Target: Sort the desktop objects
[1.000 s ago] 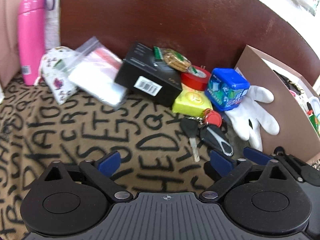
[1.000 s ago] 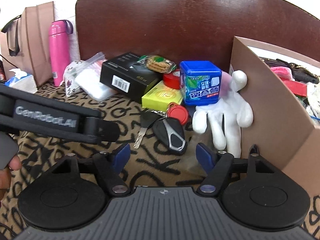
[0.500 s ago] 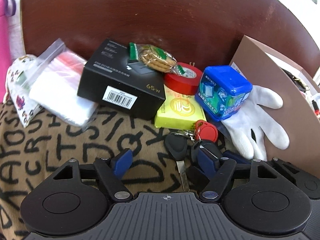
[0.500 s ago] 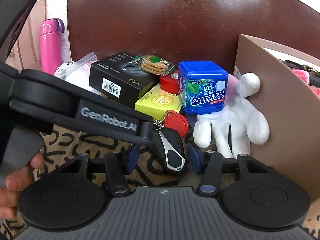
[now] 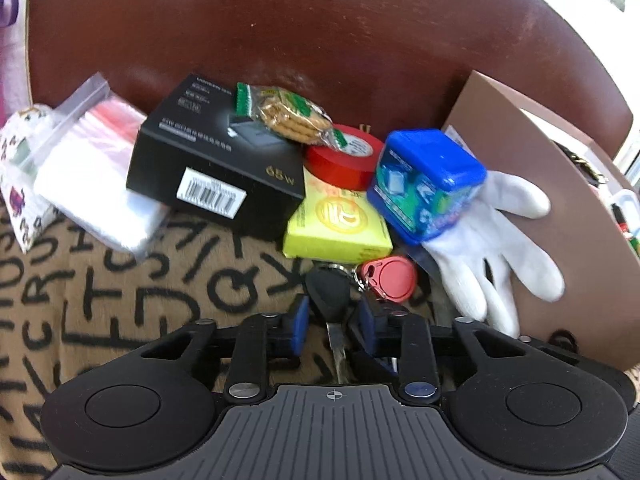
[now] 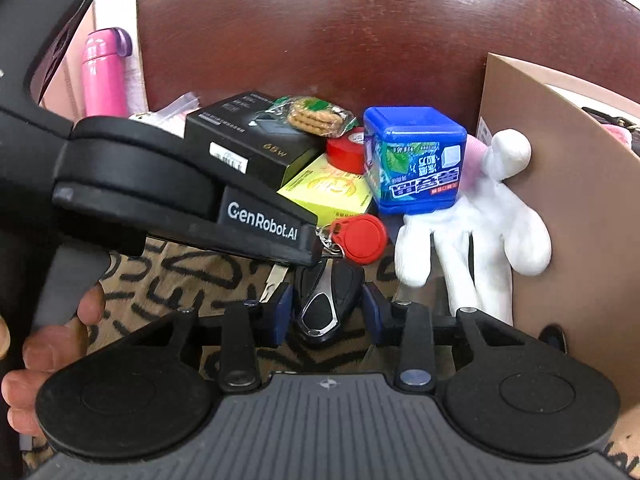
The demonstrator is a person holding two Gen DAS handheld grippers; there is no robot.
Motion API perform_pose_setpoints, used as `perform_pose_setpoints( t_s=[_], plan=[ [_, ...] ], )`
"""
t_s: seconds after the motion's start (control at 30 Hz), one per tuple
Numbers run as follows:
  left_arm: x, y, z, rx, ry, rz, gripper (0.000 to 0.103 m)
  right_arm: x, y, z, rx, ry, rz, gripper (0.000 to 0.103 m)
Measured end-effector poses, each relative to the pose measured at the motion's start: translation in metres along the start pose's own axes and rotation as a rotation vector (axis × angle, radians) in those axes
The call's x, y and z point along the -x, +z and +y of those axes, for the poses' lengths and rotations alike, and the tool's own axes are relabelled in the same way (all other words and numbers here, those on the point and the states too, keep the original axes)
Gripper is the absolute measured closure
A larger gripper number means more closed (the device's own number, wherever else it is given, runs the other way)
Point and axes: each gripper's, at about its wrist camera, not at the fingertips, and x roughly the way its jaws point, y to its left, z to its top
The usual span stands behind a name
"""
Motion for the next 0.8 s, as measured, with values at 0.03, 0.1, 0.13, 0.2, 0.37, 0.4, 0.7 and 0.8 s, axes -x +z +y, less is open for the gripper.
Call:
perform_pose_setpoints(
  t_s=[0.03, 0.1, 0.13, 0.2, 0.37, 0.4, 0.7, 0.8],
  plan=[
    [0.003, -0.002, 0.001, 0.010, -0.011, 0.004, 0.087, 0.002, -0.002, 0.001, 0.004, 0.002, 0.003, 0.060],
    [0.008, -0.007, 0.002, 0.032, -0.028, 0.015, 0.092, 0.009, -0.006, 0.004, 0.018, 0.004, 0.008, 0.060],
    [0.011, -0.010, 0.001, 0.037, -0.033, 0.020, 0.093, 0.012, -0.008, 0.007, 0.025, 0.004, 0.009, 0.060],
    [0.017, -0.017, -0.003, 0.025, -0.032, 0.023, 0.093, 0.019, -0.013, 0.009, 0.031, 0.009, 0.013, 0.061],
    [0.039, -0.039, -0.007, 0.023, -0.038, 0.038, 0.093, 0.042, -0.028, 0.016, 0.054, 0.026, 0.029, 0.061],
    [0.042, -0.043, -0.009, 0.025, -0.042, 0.043, 0.093, 0.048, -0.031, 0.019, 0.057, 0.032, 0.033, 0.061],
    [0.083, -0.092, -0.029, 0.006, -0.072, 0.076, 0.093, 0.108, -0.070, 0.018, 0.071, 0.083, 0.052, 0.060],
    [0.092, -0.105, -0.037, -0.008, -0.089, 0.090, 0.093, 0.126, -0.082, 0.016, 0.068, 0.092, 0.058, 0.060]
  ],
)
